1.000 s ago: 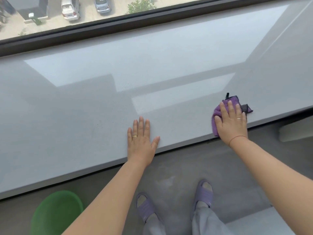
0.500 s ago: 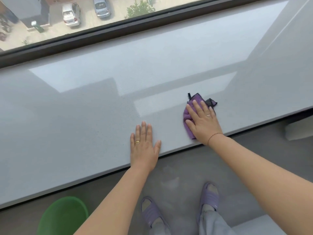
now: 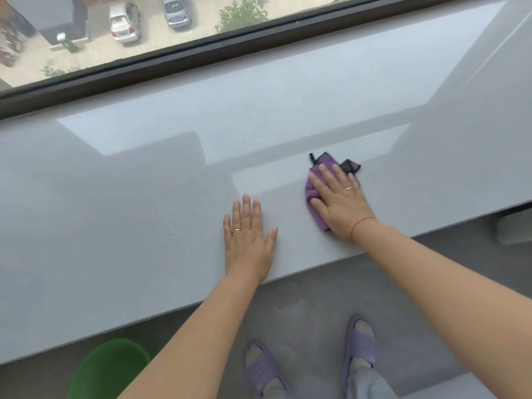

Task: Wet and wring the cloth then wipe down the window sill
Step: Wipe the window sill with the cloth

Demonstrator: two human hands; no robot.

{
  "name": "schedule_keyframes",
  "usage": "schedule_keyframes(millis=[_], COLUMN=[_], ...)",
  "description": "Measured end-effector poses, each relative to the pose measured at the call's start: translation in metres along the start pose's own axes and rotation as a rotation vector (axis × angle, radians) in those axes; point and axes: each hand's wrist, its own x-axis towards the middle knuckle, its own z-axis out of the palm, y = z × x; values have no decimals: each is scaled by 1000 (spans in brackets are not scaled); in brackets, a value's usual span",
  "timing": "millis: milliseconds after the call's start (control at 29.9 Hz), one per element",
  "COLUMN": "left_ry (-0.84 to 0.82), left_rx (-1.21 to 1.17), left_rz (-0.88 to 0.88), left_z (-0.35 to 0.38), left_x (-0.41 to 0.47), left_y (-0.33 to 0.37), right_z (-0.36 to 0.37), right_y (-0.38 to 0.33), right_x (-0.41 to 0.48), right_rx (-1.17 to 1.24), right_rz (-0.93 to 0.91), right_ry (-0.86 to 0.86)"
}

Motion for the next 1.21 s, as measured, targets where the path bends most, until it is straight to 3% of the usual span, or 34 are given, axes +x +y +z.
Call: schedule_keyframes(millis=[100, 234, 402, 536, 703, 770, 837, 971, 1071, 1138, 1205], left_ry=[-22, -61, -48, -43, -19, 9, 16, -3, -2, 8, 2], left_rx=[-3, -15, 16, 39, 26, 18, -1, 3, 19, 9, 1], left_rz=[0, -10, -25, -20, -84, -115, -142, -221, -227, -217, -227], left_z=[1, 5, 8, 5, 4, 2, 1, 7, 7, 5, 4], left_x=[10, 12, 12, 11, 20, 32, 43, 51, 52, 52, 52], left_y=[2, 5, 7, 7, 17, 25, 34, 47, 46, 47, 50], right_z=[-11, -8, 6, -1, -24, -27, -26, -10, -10, -15, -25], right_y=[40, -1, -84, -44, 43, 47, 24, -47, -52, -28, 6], right_x=[17, 31, 32, 48, 88, 99, 100, 82, 85, 99, 121], right_rx=[22, 70, 30, -17, 38, 70, 77, 49, 5, -22, 7], right_rz=[256, 436, -59, -252, 132, 294, 340, -137, -409, -456, -312], right_ry=[-9, 11, -60, -62, -1, 15, -1, -55, -122, -105, -64])
